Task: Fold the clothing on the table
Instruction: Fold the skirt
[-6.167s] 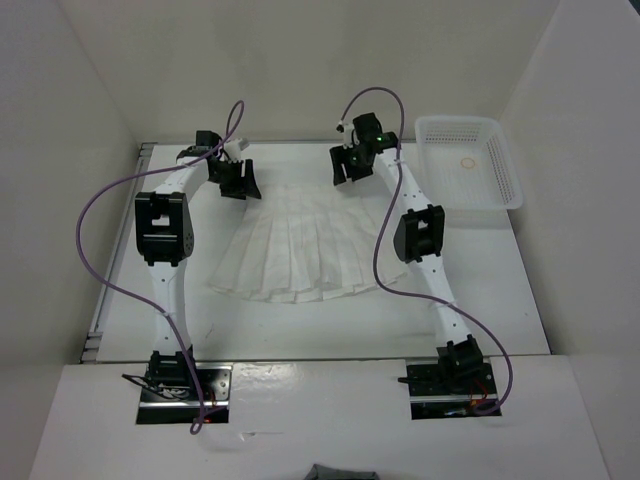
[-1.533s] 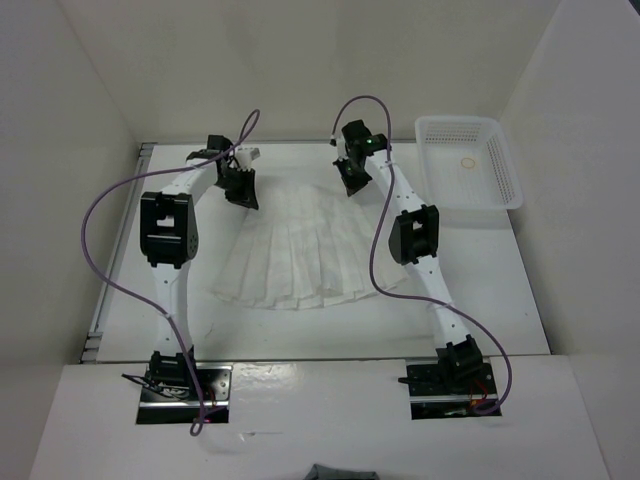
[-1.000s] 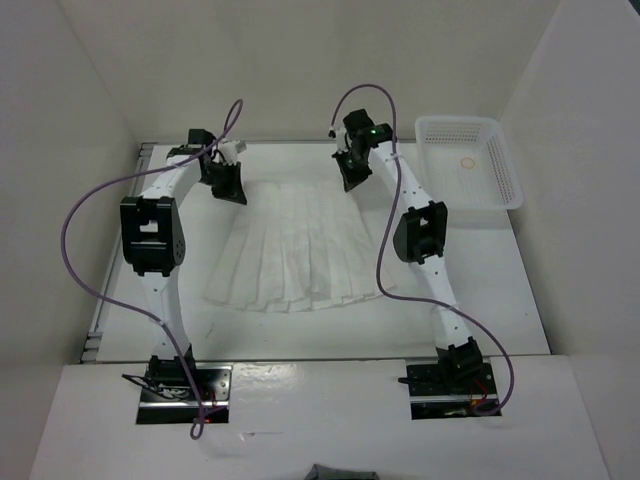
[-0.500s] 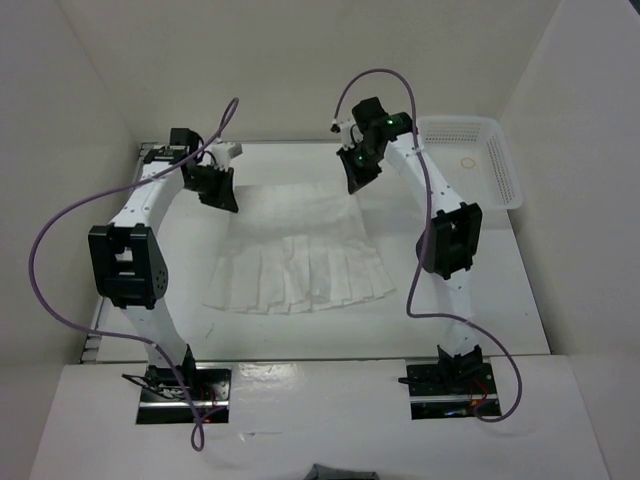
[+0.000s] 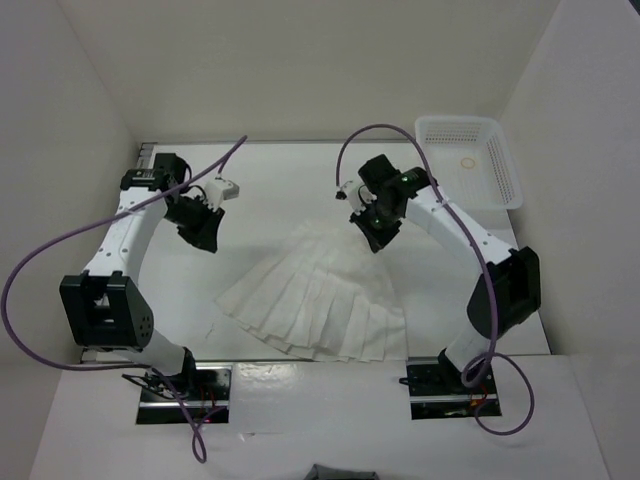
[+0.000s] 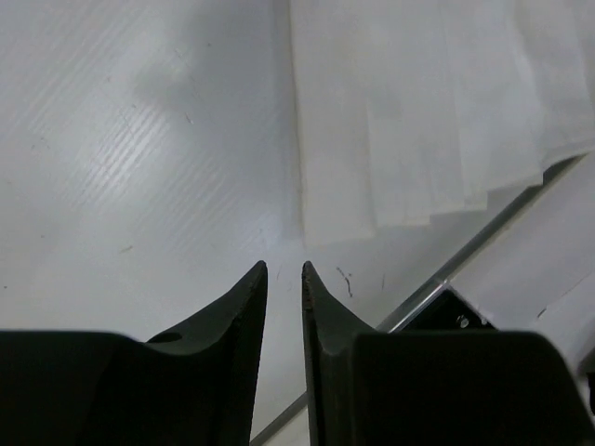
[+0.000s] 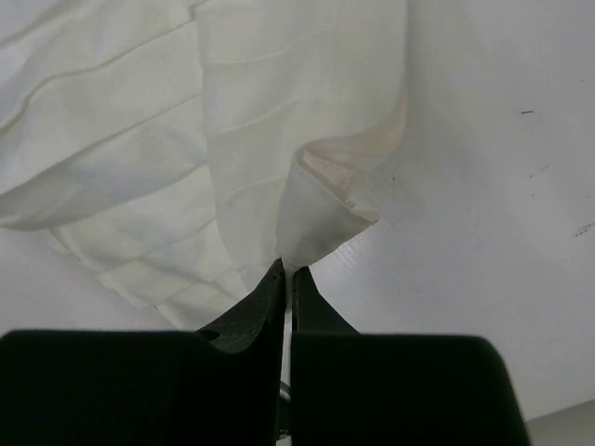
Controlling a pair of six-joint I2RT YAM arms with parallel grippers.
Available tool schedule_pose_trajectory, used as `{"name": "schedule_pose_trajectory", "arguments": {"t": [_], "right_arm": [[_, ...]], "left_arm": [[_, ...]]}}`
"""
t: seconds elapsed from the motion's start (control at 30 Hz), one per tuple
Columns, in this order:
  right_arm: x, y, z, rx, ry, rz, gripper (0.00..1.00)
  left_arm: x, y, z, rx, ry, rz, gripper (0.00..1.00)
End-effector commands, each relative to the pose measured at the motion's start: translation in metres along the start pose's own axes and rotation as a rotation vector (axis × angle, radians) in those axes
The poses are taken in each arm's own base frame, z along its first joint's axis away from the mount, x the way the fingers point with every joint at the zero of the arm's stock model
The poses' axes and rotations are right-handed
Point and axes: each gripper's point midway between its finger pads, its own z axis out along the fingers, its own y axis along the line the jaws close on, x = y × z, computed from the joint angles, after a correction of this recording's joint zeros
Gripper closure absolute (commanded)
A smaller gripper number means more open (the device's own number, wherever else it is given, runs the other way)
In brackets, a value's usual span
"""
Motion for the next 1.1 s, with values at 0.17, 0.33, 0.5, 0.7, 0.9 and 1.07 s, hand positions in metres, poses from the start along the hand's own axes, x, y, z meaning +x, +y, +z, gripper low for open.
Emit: {"name": "schedule_pose_trajectory", "arguments": {"t": [0.17,0.33,0.5,0.7,0.9,1.07], "right_arm": [[-0.001,0.017,-0.006,0.082,-0.090,-0.103,1.00],[0.000,0.000,0.035,0.134,-0.004,-0.061,1.00],[-0.008,-0.005,0.050,0.147,-0.013,-0.052,1.00],[-0.005,-0.020,0.061,0.138,-0.008,-0.006,1.00],[0.002,-0.023,0.068,0.123,-0.003,0.013,1.00],[0.006,-0.024,0.069,0.108,-0.007,0.040,1.00]], "left_arm": [[0.026,-0.014,-0.022,-0.052,0.028,0.071,0.66],[0.017,-0.006,0.004,-0.004,0.015,-0.026,0.49],[-0.015,0.007,0.033,0.024,-0.035,-0.044,0.35],[-0.071,0.025,0.065,0.131,-0.161,-0.058,0.34],[-0.095,0.035,0.112,0.275,-0.197,-0.099,0.34],[-0.107,0.022,0.161,0.389,-0.156,-0.084,0.36]]}}
